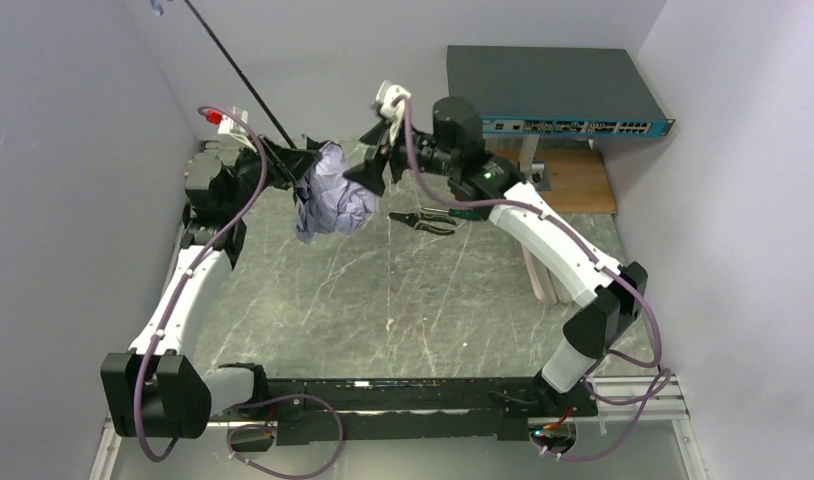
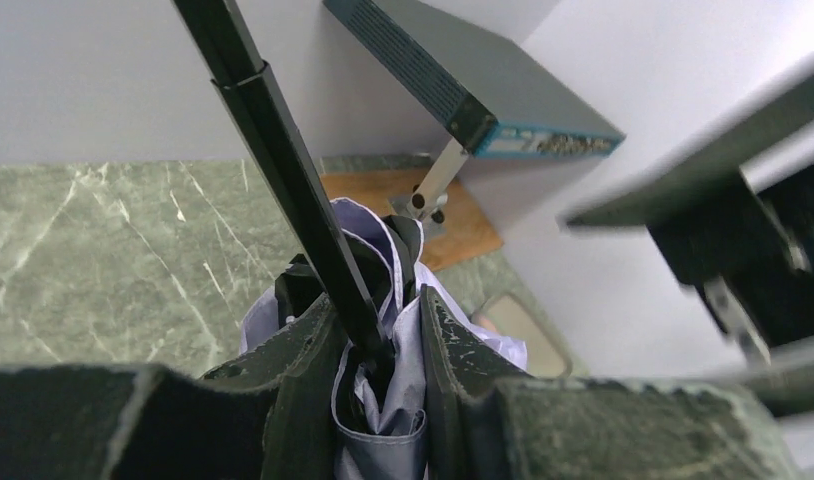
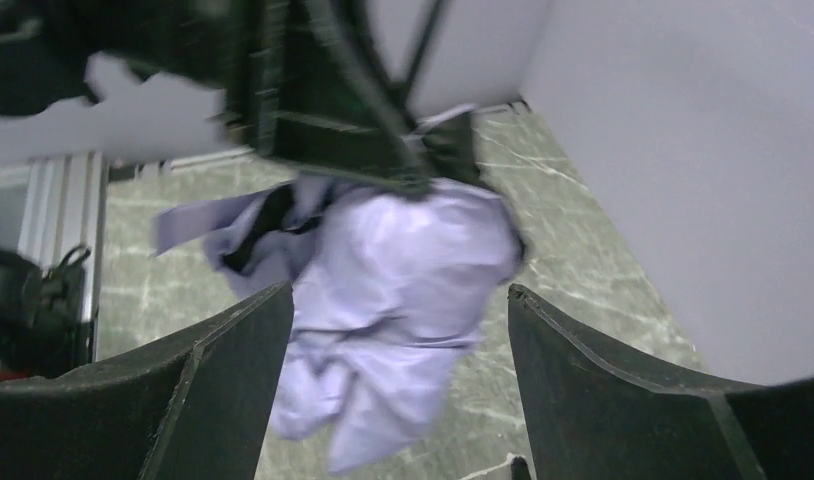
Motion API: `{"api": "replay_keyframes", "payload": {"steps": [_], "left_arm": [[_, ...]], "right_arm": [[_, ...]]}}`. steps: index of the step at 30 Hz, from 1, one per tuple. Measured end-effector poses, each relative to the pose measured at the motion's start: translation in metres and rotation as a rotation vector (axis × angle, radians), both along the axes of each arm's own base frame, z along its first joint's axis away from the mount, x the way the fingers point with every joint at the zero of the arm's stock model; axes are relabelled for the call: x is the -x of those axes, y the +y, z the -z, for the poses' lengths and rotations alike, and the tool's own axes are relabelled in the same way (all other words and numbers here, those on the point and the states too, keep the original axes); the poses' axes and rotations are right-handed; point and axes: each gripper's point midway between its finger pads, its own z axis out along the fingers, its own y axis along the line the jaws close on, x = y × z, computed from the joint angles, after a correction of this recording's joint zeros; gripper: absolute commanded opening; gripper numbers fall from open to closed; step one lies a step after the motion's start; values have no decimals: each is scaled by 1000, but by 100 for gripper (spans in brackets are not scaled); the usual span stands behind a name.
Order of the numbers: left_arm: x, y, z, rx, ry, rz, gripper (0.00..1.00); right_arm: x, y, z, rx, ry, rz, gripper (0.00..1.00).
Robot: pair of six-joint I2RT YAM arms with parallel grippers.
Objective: Open the umbrella
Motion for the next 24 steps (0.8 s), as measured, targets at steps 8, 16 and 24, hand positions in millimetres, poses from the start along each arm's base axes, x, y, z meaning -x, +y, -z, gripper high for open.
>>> {"api": "replay_keyframes", "payload": {"steps": [8, 16, 24], "left_arm": [[42, -34, 6, -284, -227, 215, 0], [78, -68, 28, -413, -325, 436, 0], [86, -76, 37, -450, -347, 485, 0]], "right_arm": [[-52, -17, -30, -149, 197, 108, 75], [-30, 13, -58, -252, 278, -52, 74], [-3, 32, -47, -227, 310, -171, 42]]}}
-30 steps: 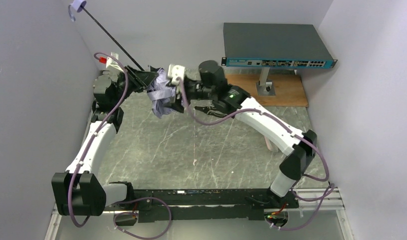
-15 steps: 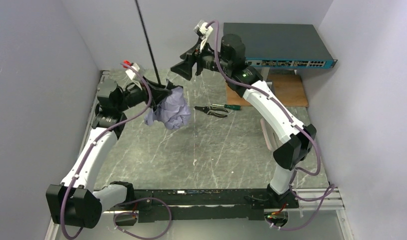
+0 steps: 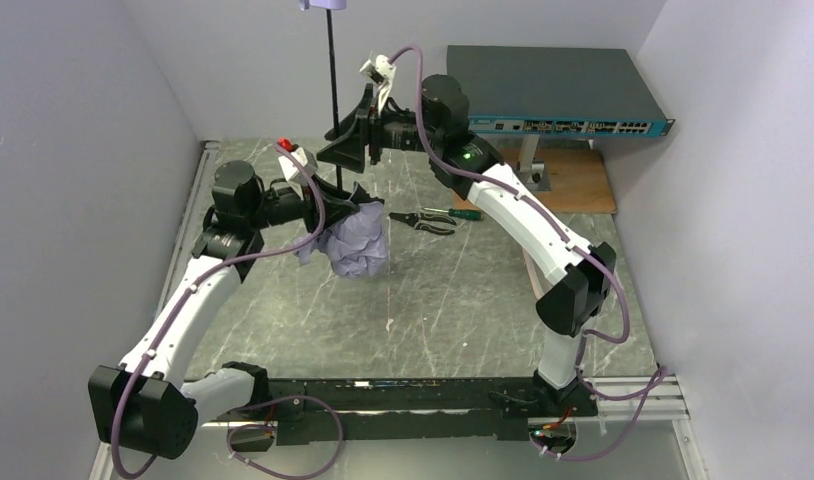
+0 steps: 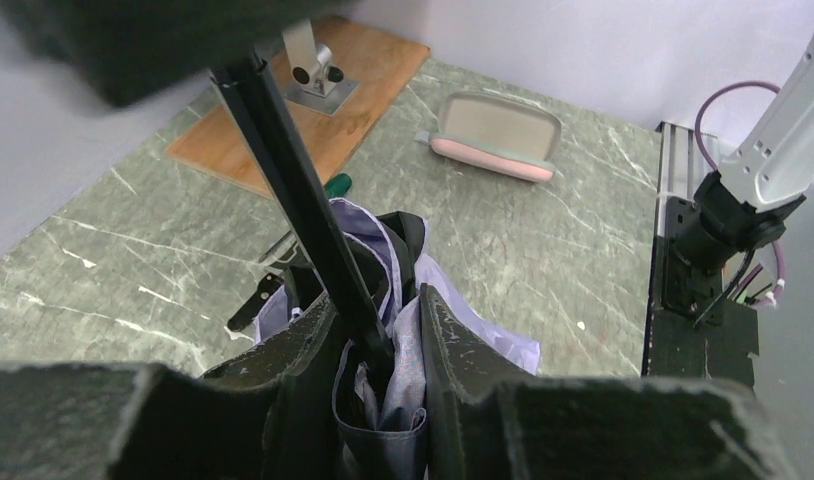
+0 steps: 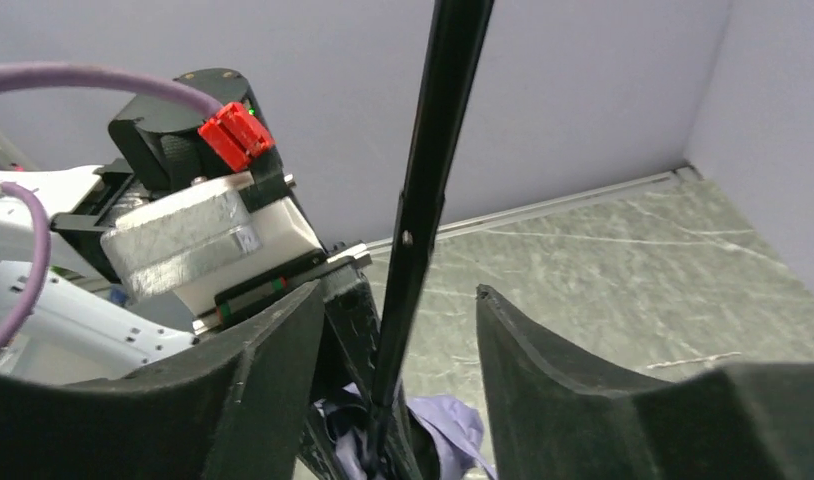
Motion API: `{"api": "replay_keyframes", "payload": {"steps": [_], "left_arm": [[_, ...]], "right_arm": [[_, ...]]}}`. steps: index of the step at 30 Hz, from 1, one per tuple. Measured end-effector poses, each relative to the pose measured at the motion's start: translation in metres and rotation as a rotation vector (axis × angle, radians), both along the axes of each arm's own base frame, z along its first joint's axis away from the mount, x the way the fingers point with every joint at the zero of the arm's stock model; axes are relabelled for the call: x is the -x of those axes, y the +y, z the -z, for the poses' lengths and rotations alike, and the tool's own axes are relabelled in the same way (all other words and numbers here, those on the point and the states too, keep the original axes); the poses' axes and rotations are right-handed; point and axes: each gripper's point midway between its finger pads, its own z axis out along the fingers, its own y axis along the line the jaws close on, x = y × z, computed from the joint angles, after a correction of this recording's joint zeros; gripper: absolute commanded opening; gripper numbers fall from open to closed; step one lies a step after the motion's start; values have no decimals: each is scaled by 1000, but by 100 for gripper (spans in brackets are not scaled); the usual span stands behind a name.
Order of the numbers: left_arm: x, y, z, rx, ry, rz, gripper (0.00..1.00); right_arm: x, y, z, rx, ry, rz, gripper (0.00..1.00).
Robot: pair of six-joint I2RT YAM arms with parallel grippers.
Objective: Open the umbrella
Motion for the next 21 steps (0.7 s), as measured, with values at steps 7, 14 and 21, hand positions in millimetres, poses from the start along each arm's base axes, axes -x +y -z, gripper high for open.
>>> {"api": "replay_keyframes", "payload": {"steps": [7, 14, 21], "left_arm": [[6, -1, 1, -35, -44, 0, 49], [14, 22, 0, -84, -50, -65, 100], [9, 65, -39, -6, -134, -208, 77]], "right_arm": [[15, 10, 6, 12, 26, -49, 0], [-2, 7, 20, 37, -41, 10, 0], [-15, -3, 55, 88, -144, 84, 0]]}}
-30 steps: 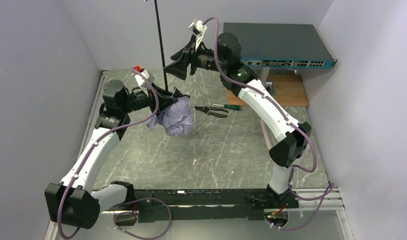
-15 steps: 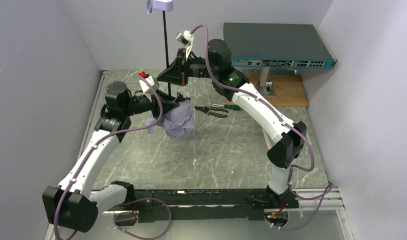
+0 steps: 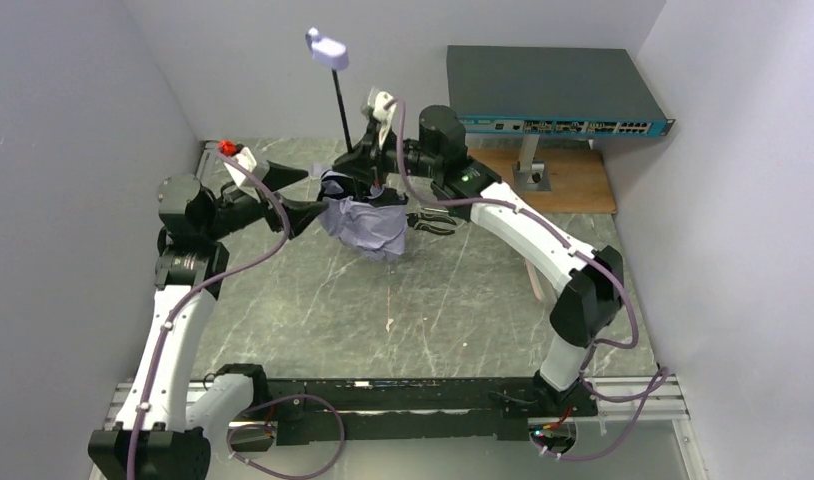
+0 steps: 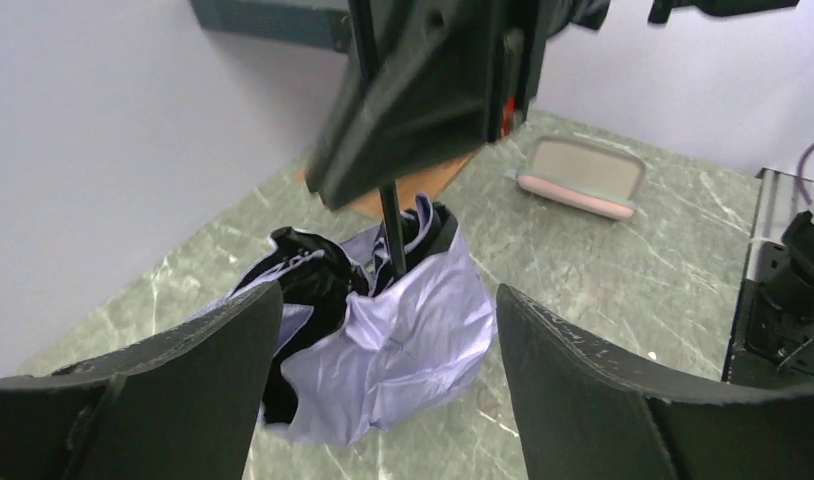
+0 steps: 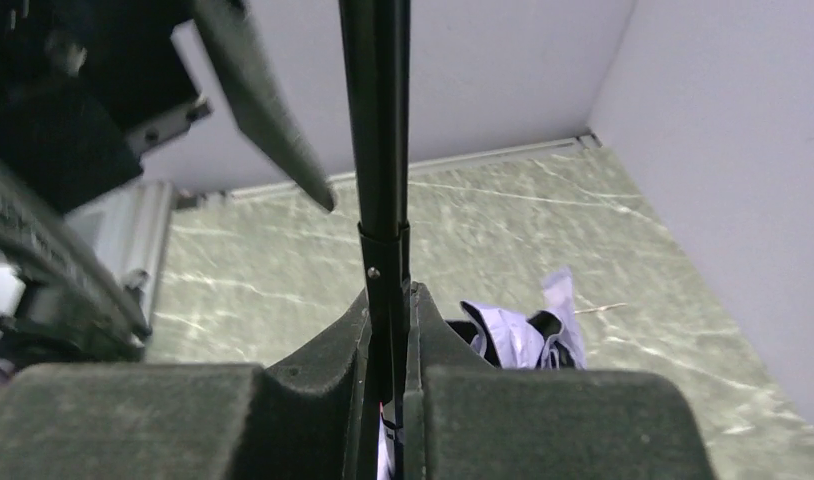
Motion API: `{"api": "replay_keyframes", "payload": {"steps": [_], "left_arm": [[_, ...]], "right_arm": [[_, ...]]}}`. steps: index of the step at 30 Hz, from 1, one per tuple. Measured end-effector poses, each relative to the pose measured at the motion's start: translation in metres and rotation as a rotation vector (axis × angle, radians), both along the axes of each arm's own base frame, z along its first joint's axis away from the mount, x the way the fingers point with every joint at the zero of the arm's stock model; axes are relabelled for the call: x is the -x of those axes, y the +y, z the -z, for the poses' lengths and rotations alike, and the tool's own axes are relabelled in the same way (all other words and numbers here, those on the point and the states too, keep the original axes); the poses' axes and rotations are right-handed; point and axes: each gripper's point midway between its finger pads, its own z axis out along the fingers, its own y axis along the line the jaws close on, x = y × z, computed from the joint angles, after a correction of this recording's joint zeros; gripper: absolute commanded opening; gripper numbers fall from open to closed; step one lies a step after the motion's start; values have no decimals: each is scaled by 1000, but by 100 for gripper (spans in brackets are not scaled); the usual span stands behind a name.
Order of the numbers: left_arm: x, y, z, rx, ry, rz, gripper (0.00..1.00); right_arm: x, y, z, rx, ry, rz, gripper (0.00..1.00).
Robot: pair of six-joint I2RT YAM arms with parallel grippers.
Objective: Open the umbrella
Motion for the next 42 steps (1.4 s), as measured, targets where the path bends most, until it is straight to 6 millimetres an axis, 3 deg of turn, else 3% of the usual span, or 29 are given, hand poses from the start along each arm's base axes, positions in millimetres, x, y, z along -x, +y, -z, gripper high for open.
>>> {"api": "replay_keyframes", "payload": {"steps": [5, 7, 9, 13, 17, 24, 31, 33, 35, 39, 42], "left_arm": [[-4, -9, -14, 39, -17, 74, 69], [-6, -9, -13, 33, -20, 83, 71], [-5, -9, -14, 11, -47, 85, 77], [-5, -4, -23, -4, -96, 42, 85], [-13, 4, -30, 23, -92, -47, 84], [-15, 11, -31, -22, -151, -92, 71], [8, -1, -16, -181, -257, 10, 80], [11, -10, -5, -228, -265, 56, 80], [10, -16, 3, -254, -256, 80, 80], [-7, -15, 11, -253, -199, 25, 82], [-20, -15, 16, -229, -141, -29, 80]], "right_arm": [[39, 4, 9, 25, -284, -28, 0], [57, 6, 0, 3, -411, -26, 0], [59, 4, -17, -36, -499, 31, 0], [21, -22, -59, -119, -580, 295, 0], [-14, -40, -79, -171, -568, 468, 0], [-6, -23, -80, -218, -490, 422, 0], [-73, -73, -84, -209, -293, 518, 0], [-71, -66, -78, -196, -270, 500, 0], [-53, -45, -70, -180, -240, 441, 0], [-18, -13, -59, -168, -195, 328, 0], [-7, -3, -51, -160, -173, 295, 0]]}}
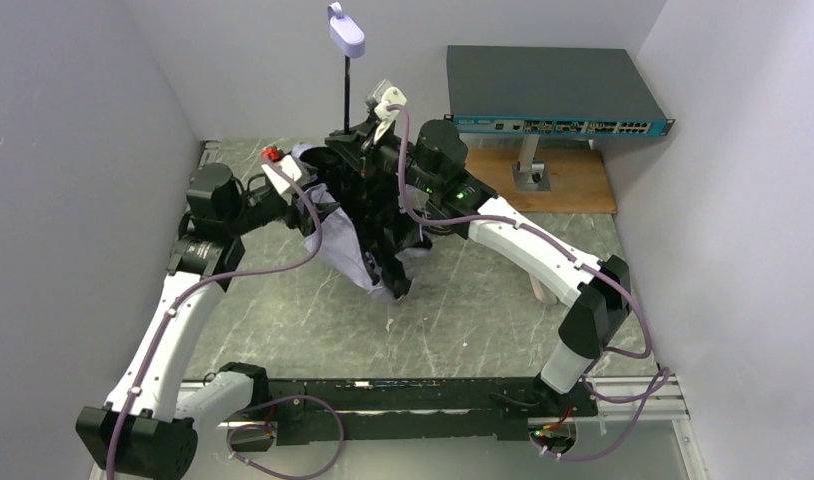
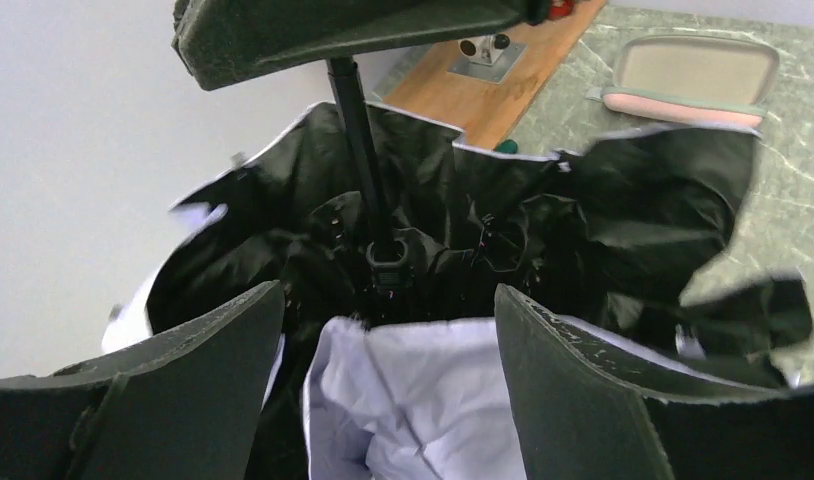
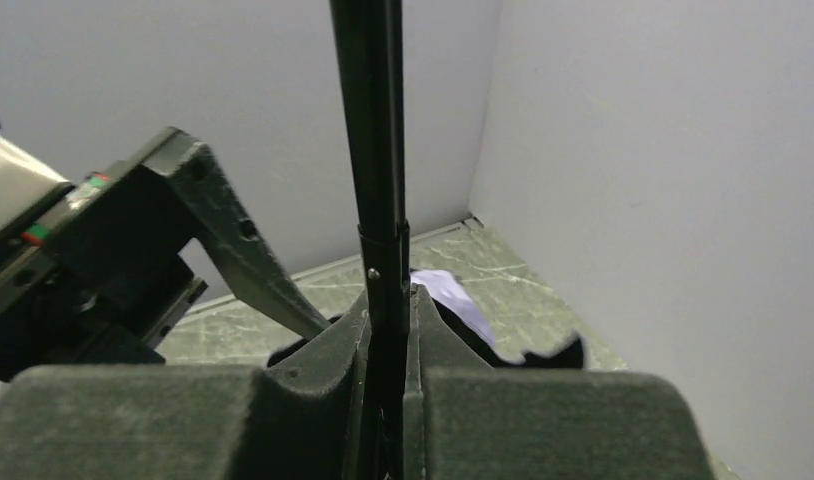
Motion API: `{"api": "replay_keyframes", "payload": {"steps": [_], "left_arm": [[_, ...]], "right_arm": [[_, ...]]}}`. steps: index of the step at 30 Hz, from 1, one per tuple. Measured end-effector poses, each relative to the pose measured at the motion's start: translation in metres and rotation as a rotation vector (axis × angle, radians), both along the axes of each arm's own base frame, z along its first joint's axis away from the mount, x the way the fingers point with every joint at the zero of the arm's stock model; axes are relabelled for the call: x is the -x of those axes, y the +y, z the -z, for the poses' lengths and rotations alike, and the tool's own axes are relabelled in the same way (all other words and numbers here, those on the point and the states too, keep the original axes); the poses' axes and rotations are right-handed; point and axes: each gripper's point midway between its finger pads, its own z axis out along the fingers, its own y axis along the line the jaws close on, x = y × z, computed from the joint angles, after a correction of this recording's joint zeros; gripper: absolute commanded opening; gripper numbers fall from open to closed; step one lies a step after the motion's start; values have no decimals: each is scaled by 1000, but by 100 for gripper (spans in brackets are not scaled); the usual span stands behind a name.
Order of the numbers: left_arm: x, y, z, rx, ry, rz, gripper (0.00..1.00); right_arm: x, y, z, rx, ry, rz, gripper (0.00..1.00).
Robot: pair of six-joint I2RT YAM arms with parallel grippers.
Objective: Open the umbrella
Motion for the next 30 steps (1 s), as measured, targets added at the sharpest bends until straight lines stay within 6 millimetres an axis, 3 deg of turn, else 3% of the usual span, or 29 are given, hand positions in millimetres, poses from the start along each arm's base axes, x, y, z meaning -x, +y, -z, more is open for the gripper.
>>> {"api": "replay_keyframes", "payload": {"steps": [3, 5, 6, 10, 15, 19, 22, 25, 28, 29, 30], "left_arm": [[-10, -3, 11, 19, 69, -20, 62], [-15, -4, 21, 20, 114, -30, 38], [-17, -3, 28, 19, 145, -39, 32], [-21, 12, 48, -8, 224, -111, 21], [-19, 62, 57, -54, 240, -254, 2], [-9, 102, 73, -154, 232, -343, 0], [1, 126, 103, -255, 260, -370, 0], [17, 140, 136, -345, 313, -356, 0], [37, 141, 159, -427, 351, -292, 0], [41, 140, 162, -446, 353, -269, 6], [46, 138, 164, -457, 353, -243, 22]], "right_arm": [[2, 2, 7, 9, 16, -6, 0], [3, 3, 8, 12, 21, -10, 0], [3, 3, 8, 12, 20, -10, 0], [0, 2, 13, 34, 18, 9, 0], [-15, -11, 17, 53, 14, 47, 0], [-30, -24, 17, 57, 10, 84, 0], [-36, -30, 18, 62, 12, 100, 0], [-38, -32, 20, 73, 12, 103, 0], [-38, -31, 23, 84, 14, 101, 0], [-38, -31, 23, 87, 14, 101, 0], [-38, -31, 24, 89, 15, 100, 0]]}}
